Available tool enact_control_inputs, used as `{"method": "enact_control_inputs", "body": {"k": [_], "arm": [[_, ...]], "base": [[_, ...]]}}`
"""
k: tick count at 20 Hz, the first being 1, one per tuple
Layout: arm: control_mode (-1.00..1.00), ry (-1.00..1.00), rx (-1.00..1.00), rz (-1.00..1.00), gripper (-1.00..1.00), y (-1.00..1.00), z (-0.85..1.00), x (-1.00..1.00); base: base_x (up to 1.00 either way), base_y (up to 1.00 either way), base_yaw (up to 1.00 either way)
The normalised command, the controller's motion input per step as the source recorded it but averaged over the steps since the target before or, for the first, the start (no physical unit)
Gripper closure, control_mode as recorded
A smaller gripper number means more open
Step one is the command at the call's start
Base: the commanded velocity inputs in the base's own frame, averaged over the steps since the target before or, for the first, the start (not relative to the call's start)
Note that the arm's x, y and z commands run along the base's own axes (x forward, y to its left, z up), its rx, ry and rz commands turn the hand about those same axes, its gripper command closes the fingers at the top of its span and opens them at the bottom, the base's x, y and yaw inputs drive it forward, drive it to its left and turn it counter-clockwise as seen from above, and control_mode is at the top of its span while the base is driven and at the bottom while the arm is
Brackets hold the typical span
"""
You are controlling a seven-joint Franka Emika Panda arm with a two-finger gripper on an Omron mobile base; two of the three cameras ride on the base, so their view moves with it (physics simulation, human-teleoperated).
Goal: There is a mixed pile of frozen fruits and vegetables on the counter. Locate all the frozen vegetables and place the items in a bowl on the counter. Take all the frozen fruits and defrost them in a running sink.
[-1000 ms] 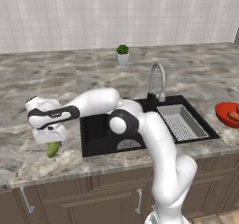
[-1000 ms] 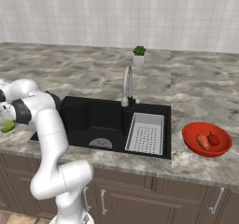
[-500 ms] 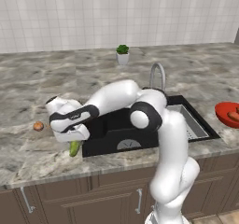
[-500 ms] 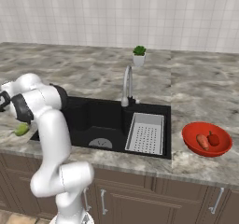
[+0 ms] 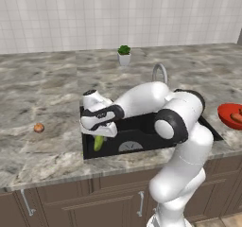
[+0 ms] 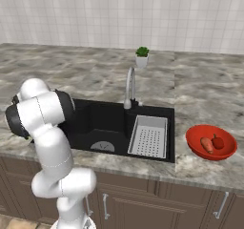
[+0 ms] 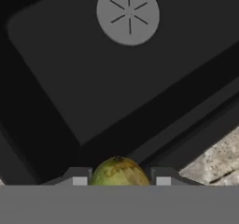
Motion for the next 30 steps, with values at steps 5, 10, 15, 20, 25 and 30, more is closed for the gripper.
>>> {"method": "enact_control_inputs", "body": {"k": [5, 10, 15, 20, 25, 30], "arm": [[-1.00, 0.05, 0.03, -0.10, 1.00, -0.48, -0.03, 0.67], [-1.00, 0.06, 0.04, 0.01, 1.00, -0.54, -0.11, 0.89], [-1.00, 0.05, 0.10, 0.08, 1.00, -0.52, -0.10, 0.81], [-1.00, 0.04, 0.06, 0.13, 1.00, -0.41, -0.33, 0.55], [-1.00, 0.04, 0.00, 0.11, 1.00, -0.35, -0.45, 0.42], [-1.00, 0.00, 0.00, 0.05, 1.00, -0.09, -0.50, 0.31]], "base": [[0.00, 0.00, 0.00], [0.00, 0.00, 0.00], [0.00, 0.00, 0.00], [0.00, 0.00, 0.00], [0.00, 0.00, 0.00], [0.00, 0.00, 0.00]]}}
